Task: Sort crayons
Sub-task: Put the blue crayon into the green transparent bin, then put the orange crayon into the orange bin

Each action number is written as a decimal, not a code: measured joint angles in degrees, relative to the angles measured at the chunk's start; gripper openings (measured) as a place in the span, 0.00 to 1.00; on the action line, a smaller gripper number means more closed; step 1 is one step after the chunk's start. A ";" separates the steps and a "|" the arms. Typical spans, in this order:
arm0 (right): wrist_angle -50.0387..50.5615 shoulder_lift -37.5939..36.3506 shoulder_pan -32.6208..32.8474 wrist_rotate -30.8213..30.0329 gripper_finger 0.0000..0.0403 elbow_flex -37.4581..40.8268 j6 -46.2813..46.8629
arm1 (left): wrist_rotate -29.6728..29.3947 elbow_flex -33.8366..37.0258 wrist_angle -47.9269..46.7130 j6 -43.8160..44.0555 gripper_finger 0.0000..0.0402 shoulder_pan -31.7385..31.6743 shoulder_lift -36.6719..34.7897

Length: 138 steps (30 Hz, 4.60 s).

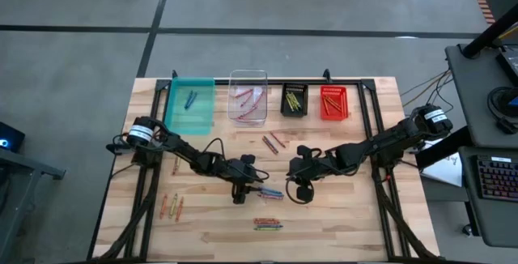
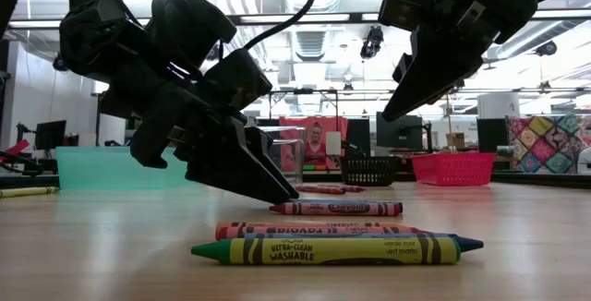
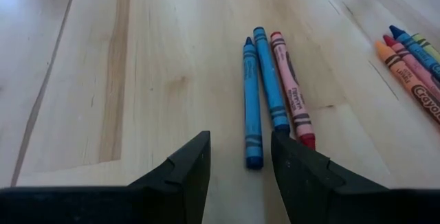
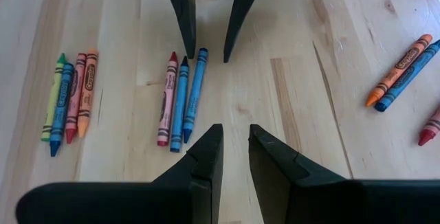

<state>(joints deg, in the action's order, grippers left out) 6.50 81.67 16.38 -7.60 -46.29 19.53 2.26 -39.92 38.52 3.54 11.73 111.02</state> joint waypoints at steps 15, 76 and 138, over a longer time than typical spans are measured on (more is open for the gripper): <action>0.02 0.00 0.00 -0.05 0.15 0.17 -0.02 | 1.31 0.22 4.61 0.99 0.27 -0.56 2.60; 0.22 -0.02 -0.28 -1.49 0.15 0.36 -1.06 | -34.04 0.31 -79.85 19.98 0.00 -30.09 -67.39; 0.65 -0.04 -9.91 -1.51 0.15 -3.96 3.86 | -25.26 0.31 -60.99 15.25 0.22 -17.01 -61.88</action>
<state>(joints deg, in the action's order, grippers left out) 7.15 81.62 6.47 -9.10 -50.26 23.38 -23.00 -39.62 -22.47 18.78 -5.29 49.14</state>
